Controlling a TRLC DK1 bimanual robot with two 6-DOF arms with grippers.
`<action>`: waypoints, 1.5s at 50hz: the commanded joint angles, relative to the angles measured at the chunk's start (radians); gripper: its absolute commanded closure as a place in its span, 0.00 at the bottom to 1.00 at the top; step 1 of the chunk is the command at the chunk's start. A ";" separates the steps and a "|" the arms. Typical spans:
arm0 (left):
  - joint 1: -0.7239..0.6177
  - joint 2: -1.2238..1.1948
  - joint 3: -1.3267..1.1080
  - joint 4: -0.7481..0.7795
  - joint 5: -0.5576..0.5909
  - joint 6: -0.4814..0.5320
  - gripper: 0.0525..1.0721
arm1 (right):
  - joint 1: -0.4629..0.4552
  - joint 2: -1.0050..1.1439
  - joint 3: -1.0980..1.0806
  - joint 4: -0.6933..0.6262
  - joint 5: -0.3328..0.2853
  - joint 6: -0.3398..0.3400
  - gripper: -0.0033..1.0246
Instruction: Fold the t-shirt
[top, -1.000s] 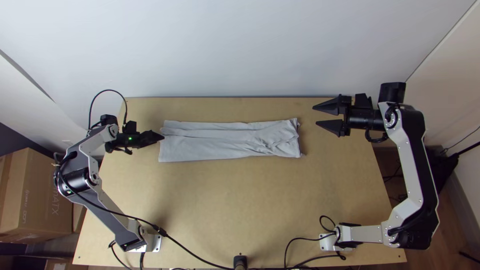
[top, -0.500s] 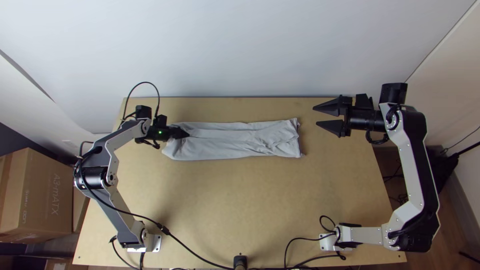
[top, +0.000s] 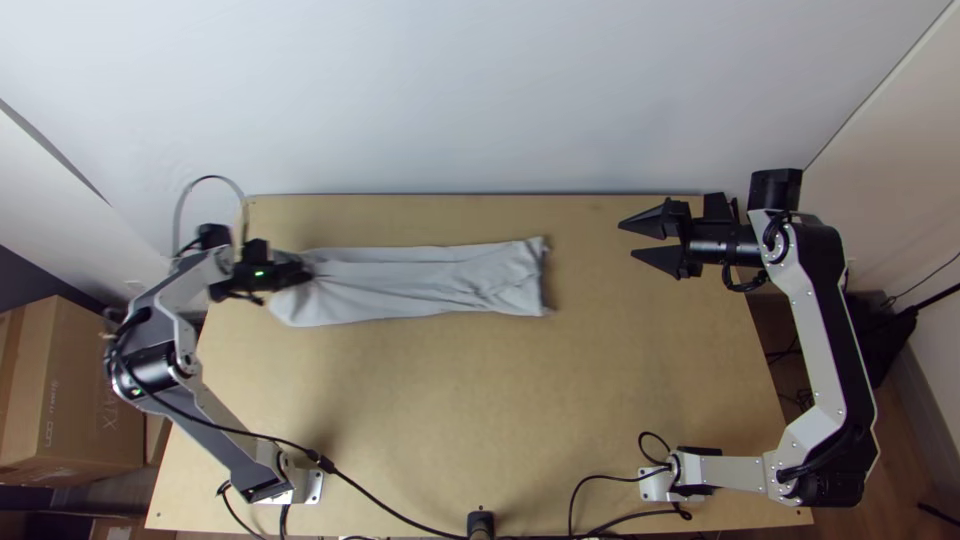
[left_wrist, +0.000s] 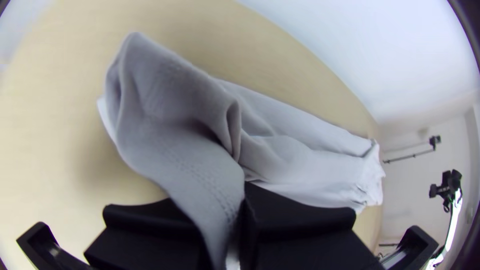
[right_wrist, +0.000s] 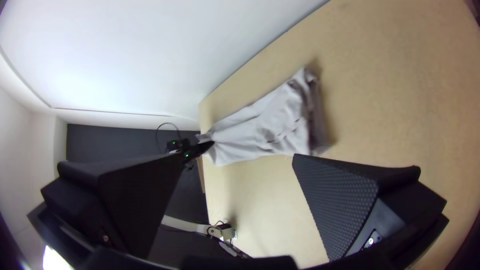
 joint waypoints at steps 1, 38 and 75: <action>0.125 -0.070 -0.014 -0.063 -0.043 0.157 0.98 | 0.006 -0.004 -0.027 -0.006 0.055 -0.030 0.04; -0.552 -0.389 0.095 -0.306 -0.829 0.121 0.98 | 0.014 -0.070 -0.133 -0.018 0.376 -0.160 0.04; -0.848 0.327 0.937 -0.711 -0.907 -0.173 0.98 | -0.023 -0.177 -0.248 -0.043 0.376 -0.191 0.04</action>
